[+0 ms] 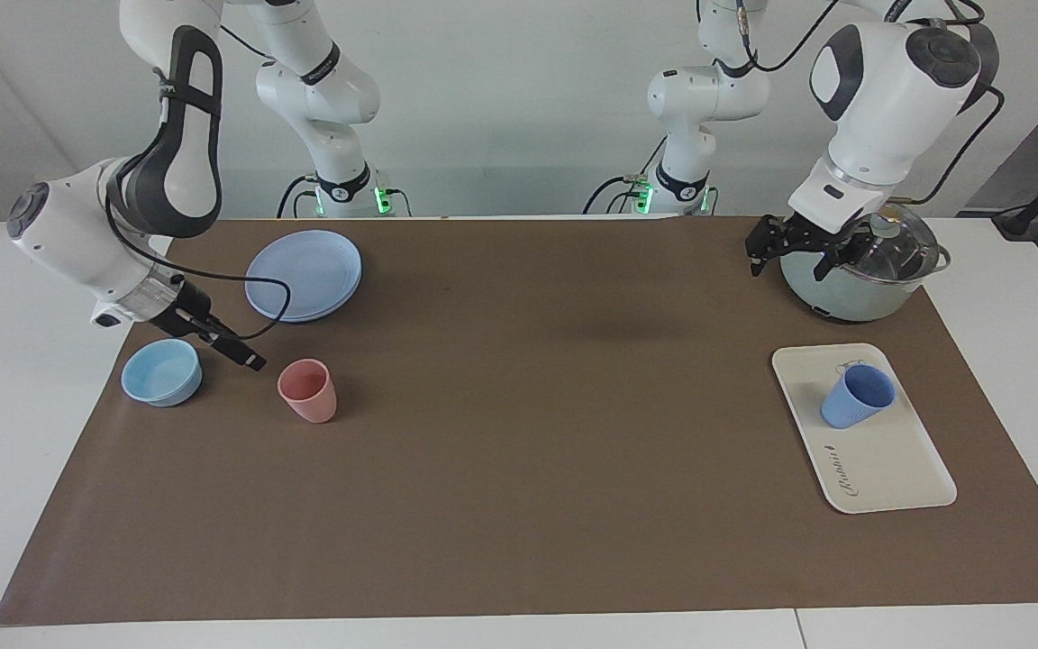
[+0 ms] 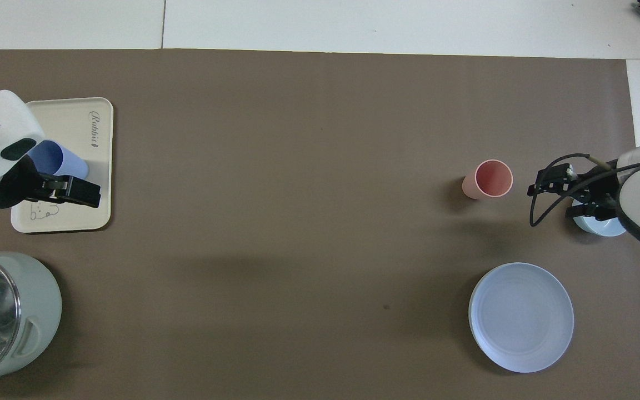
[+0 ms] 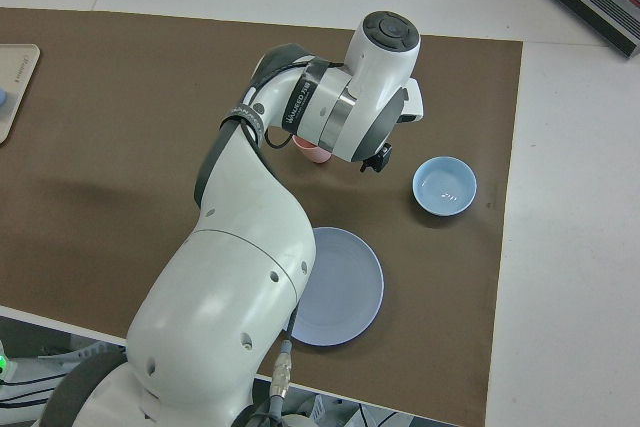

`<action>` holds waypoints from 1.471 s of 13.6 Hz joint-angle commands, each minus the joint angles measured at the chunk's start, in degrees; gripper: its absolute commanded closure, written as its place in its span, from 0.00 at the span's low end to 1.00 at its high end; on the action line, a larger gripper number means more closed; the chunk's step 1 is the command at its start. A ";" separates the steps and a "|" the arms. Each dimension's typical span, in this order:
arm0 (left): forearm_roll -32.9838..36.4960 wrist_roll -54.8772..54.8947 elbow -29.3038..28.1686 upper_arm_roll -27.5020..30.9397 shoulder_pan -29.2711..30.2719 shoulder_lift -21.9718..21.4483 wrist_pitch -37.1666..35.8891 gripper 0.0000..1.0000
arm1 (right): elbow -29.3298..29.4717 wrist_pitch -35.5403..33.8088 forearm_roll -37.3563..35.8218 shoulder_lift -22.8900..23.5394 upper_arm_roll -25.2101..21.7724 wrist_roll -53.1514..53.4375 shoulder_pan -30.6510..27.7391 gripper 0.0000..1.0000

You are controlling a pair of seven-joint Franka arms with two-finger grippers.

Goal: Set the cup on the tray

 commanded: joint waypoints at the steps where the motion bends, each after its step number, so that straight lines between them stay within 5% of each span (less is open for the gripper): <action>1: 1.28 -0.52 6.52 0.51 0.16 0.28 -6.69 0.00 | -1.46 -3.99 -5.38 -5.51 0.18 -1.65 3.69 0.01; 7: 1.19 1.41 6.82 0.95 0.60 0.02 -7.43 0.00 | -0.86 -4.89 -11.19 -11.15 0.97 -1.74 10.82 0.01; 11: 1.19 1.59 5.93 0.95 0.60 -0.33 -6.45 0.00 | 9.14 -10.58 -13.92 -9.05 1.32 -1.04 12.58 0.01; 15: 1.19 1.68 4.18 0.95 0.51 -1.03 -5.75 0.00 | 25.84 -20.96 -16.30 -2.55 1.59 -1.13 13.73 0.01; 20: 1.28 3.79 1.01 0.95 0.51 -2.44 -4.34 0.00 | 24.90 -21.06 -15.59 -4.12 0.89 -1.13 12.94 0.00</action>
